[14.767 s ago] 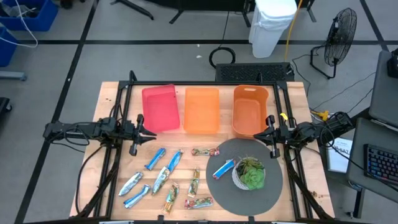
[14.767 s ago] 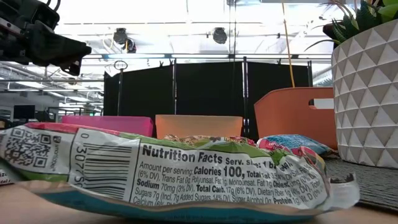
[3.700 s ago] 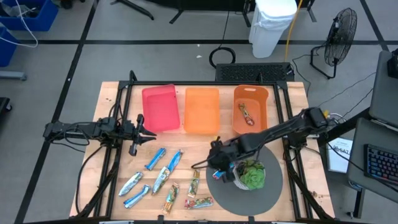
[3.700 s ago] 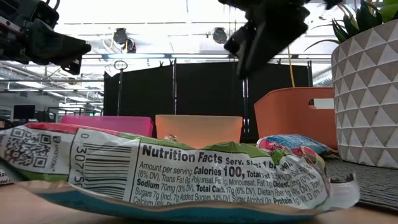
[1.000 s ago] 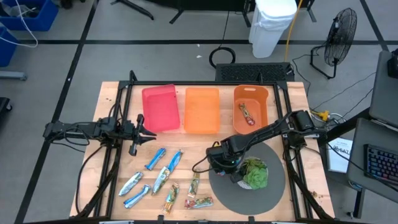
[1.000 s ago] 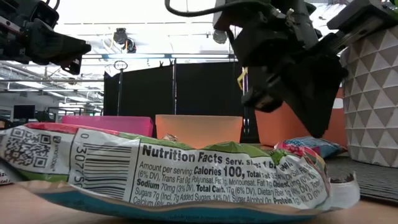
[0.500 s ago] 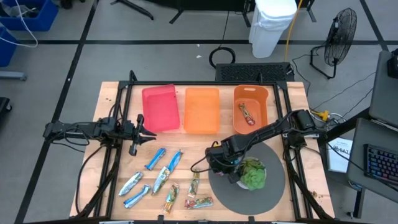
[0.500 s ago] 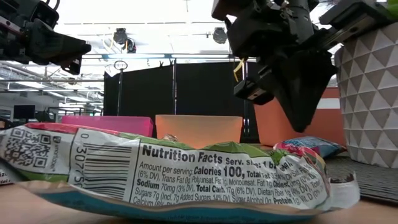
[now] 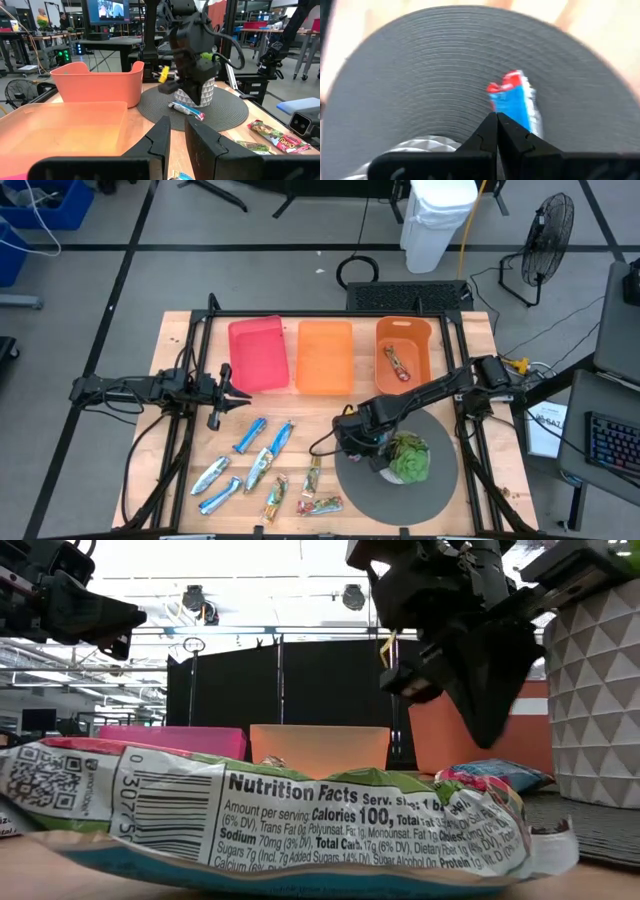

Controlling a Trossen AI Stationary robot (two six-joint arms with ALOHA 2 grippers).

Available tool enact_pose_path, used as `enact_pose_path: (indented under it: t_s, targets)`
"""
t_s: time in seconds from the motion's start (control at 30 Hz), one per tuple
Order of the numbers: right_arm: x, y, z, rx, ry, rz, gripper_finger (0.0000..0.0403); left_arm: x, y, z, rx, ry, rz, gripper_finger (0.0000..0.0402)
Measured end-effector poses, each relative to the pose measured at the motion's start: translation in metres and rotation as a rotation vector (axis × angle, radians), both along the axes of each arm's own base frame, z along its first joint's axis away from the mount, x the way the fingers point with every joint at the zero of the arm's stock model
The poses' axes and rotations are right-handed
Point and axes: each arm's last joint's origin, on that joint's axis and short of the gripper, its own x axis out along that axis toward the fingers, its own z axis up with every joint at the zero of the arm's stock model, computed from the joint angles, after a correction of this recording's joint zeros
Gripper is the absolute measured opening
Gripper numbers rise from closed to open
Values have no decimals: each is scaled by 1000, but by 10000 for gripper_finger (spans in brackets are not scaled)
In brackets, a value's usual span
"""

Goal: Pick and place Granola Bars by type
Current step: Put the top red granola bar into the right orange bin

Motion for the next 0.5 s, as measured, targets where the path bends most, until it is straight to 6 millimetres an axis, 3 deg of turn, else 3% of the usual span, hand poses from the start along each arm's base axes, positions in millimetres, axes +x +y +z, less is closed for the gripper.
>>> enact_pose_path:
  t_s: [0.23,0.5]
  targets:
    - [0,-5,8,-111,-67,-8,0,0,0,0,0,0,0,63]
    - [1,-5,18,-31,-73,-65,0,0,0,0,0,0,0,63]
